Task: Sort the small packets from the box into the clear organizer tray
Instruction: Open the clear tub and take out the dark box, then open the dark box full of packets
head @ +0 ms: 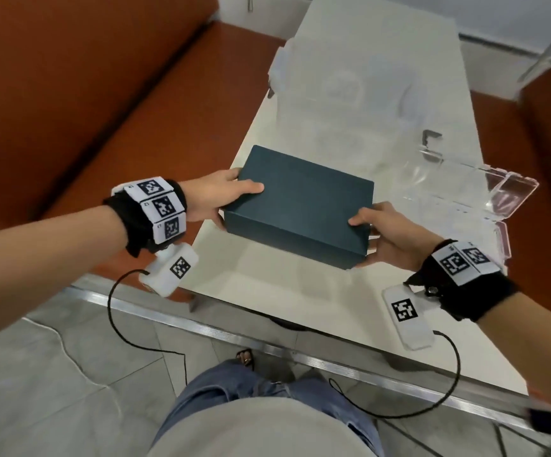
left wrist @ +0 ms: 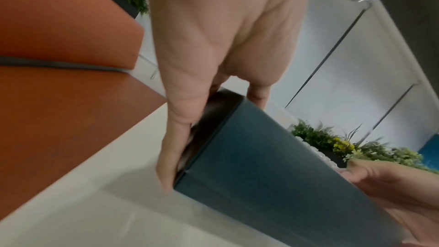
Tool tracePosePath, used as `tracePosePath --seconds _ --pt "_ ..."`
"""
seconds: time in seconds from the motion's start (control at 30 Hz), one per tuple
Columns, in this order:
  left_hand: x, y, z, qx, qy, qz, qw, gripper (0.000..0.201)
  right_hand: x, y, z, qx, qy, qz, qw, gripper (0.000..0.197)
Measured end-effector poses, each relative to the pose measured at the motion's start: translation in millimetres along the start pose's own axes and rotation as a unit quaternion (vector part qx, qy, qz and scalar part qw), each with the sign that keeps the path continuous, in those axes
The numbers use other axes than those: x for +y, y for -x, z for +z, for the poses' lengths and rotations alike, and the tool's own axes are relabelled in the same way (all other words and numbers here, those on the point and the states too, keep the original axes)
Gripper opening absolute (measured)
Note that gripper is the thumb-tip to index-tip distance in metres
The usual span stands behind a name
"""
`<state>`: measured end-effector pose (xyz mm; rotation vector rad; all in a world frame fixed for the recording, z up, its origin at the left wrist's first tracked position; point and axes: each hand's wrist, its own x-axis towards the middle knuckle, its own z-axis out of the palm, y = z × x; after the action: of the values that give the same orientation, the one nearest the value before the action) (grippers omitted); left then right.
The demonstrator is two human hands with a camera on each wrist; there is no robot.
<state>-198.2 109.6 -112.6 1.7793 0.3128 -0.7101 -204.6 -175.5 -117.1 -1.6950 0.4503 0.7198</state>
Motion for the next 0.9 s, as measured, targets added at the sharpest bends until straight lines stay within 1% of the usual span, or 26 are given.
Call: tracePosePath --seconds 0.1,0.2,0.27,0.37,0.43,0.53,0.63,0.7,0.77,0.83,0.9 --pt "-15.9 -4.4 12.9 -0.001 0.005 -0.016 1.0 0.035 14.6 -6.9 1.5 0.02 0.007 0.011 1.0 0.049" --pt "-26.1 -3.6 19.4 -0.012 -0.013 -0.021 1.0 0.033 28.0 -6.6 -3.0 0.028 0.018 0.018 0.999 0.046" --pt "-27.9 -0.5 18.9 -0.013 -0.027 -0.021 0.999 0.032 34.4 -3.1 -9.2 0.018 0.033 0.02 0.999 0.045" --pt "-25.0 6.3 11.1 -0.027 -0.032 -0.026 0.999 0.023 37.6 4.3 -18.9 0.002 0.065 0.023 0.998 0.044" --pt "-22.0 9.5 5.4 -0.04 -0.035 -0.032 0.998 0.024 37.0 9.6 -24.0 -0.003 0.083 0.025 0.996 0.043" --pt "-17.4 13.9 -1.4 -0.036 -0.035 -0.035 0.998 0.025 32.6 18.3 -28.1 -0.01 0.095 0.028 0.995 0.043" --pt "-7.2 18.3 -8.5 -0.026 -0.018 -0.019 0.999 0.024 21.2 27.0 -36.9 0.001 0.097 0.003 0.995 0.042" --pt "3.0 21.1 -14.0 -0.018 -0.01 -0.005 1.0 0.022 8.6 32.6 -43.6 -0.002 0.098 -0.027 0.995 0.034" --pt "12.9 21.0 -19.2 -0.01 0.003 0.01 1.0 0.026 -5.4 36.7 -48.6 -0.013 0.084 -0.053 0.995 0.03" --pt "19.1 18.2 -23.4 0.003 0.014 0.031 0.999 0.034 -17.0 38.5 -52.9 -0.011 0.033 -0.069 0.997 0.034" --pt "21.6 15.9 -25.9 0.007 0.019 0.049 0.999 0.038 -23.5 37.2 -55.4 0.0 -0.044 -0.084 0.996 0.041"
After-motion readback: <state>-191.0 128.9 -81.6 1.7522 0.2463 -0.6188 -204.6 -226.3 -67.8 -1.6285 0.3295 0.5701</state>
